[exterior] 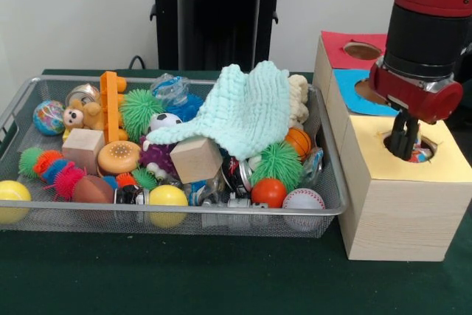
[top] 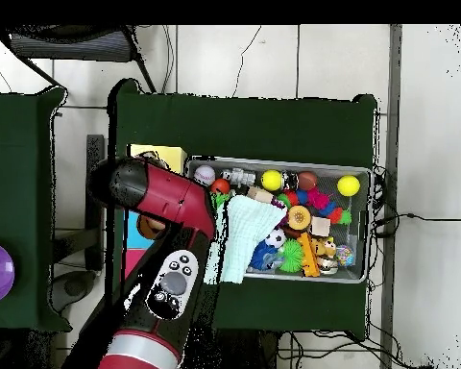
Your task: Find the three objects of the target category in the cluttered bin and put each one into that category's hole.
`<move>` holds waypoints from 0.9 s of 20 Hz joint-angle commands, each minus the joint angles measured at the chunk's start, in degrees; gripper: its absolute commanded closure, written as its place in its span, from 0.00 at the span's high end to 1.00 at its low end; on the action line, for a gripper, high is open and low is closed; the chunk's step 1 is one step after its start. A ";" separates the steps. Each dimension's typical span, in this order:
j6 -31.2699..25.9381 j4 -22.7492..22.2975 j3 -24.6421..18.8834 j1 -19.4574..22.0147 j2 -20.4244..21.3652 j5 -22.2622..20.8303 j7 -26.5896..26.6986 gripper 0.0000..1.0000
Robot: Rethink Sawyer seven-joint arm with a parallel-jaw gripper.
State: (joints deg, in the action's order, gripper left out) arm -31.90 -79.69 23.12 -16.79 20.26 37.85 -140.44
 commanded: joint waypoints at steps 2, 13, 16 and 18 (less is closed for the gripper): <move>-4.62 0.46 -2.25 0.84 -5.26 -4.69 -6.95 0.00; -0.45 -4.90 -11.61 5.02 -3.47 -1.37 -1.53 0.00; 0.05 -7.26 -14.61 7.11 -1.41 -0.60 0.42 0.00; 0.17 -9.13 -16.97 8.89 0.53 -0.24 2.10 0.00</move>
State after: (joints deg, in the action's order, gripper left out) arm -31.89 -80.88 17.37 -12.63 19.41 37.87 -140.44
